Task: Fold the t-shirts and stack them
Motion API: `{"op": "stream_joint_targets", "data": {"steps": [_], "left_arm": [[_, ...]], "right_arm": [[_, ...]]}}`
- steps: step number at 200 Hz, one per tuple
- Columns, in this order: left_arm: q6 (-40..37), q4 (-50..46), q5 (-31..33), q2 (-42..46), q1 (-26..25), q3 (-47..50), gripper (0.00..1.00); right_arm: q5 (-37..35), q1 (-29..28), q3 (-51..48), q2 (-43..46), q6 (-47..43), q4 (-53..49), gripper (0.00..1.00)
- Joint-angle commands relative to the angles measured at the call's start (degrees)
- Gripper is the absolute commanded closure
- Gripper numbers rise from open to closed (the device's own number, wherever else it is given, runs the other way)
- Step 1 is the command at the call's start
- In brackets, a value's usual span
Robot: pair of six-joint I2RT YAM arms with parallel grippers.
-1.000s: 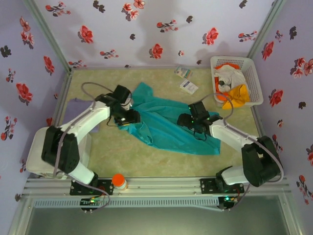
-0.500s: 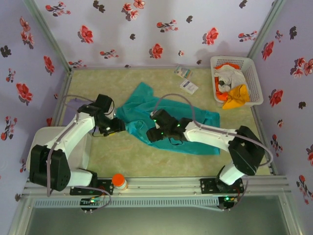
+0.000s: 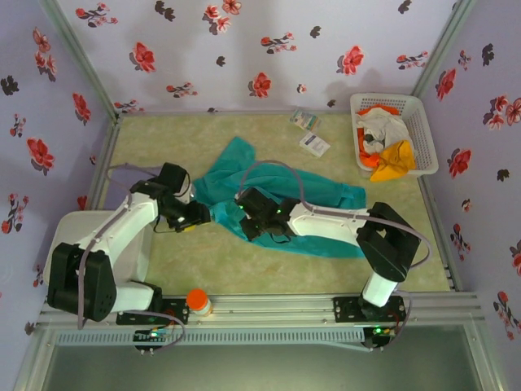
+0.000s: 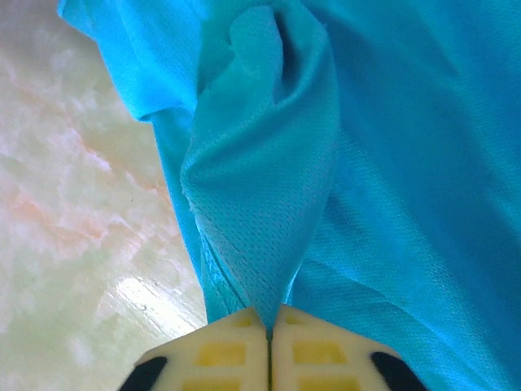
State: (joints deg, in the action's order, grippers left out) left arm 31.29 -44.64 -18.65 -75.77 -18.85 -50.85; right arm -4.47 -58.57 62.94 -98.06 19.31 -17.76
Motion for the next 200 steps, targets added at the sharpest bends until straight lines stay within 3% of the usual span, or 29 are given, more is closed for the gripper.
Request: {"op": "stream_joint_targets", "data": {"steps": [1, 118, 200], "left_arm": [[3.7, 6.1, -6.3, 0.3, 0.0, 2.4, 0.51], [13.0, 25.0, -8.9, -10.9, -6.0, 2.3, 0.51], [19.0, 35.5, -8.9, -12.7, -6.6, 4.9, 0.56]], "right_arm": [[0.3, -0.3, -0.9, 1.5, 0.2, 2.7, 1.0], [9.9, 4.2, -6.2, 5.3, 4.8, 10.9, 1.0], [10.4, 4.5, -7.0, 5.2, 5.6, 12.3, 1.0]]}}
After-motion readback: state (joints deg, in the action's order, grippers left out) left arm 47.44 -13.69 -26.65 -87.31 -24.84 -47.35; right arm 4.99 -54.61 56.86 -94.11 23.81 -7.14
